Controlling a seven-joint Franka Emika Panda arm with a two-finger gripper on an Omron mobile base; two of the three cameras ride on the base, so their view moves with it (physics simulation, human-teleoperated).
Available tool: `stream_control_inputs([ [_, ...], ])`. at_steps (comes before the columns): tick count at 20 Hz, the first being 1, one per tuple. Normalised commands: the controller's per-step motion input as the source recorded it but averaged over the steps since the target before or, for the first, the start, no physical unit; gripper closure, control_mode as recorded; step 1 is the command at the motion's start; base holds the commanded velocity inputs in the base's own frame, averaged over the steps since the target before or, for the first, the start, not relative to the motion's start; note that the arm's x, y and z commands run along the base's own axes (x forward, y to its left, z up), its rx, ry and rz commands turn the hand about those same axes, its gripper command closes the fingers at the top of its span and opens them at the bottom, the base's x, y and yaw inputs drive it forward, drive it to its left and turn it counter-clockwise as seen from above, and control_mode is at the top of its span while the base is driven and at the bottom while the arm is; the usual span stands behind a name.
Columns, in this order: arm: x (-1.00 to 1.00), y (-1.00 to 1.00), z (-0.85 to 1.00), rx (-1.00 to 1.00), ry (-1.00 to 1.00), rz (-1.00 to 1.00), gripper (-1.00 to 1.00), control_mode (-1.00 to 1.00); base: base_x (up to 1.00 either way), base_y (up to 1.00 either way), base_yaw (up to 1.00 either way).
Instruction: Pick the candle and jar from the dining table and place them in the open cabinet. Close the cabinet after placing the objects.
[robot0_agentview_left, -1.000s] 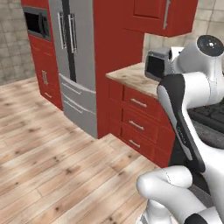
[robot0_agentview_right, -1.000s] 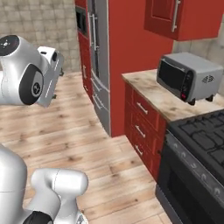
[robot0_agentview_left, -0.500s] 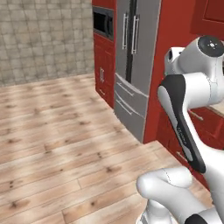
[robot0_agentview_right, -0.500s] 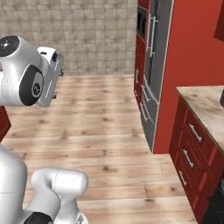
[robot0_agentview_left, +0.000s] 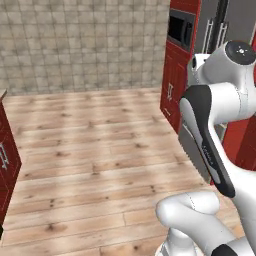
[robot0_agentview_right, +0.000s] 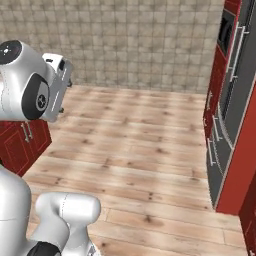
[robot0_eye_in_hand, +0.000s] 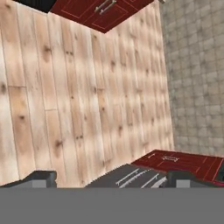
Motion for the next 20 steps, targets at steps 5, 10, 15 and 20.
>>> stream_control_inputs([
  [5,0.00,0.00,0.00,0.00,0.00,0.00,-1.00,1.00,0.88,0.01,0.39],
  [10,0.00,0.00,0.00,0.00,0.00,0.00,-1.00,1.00,0.97,-0.07,0.37],
  [15,0.00,0.00,0.00,0.00,0.00,0.00,-1.00,1.00,0.86,-0.34,0.37],
  [20,0.00,0.00,0.00,0.00,0.00,0.00,-1.00,1.00,0.88,-0.27,0.37],
])
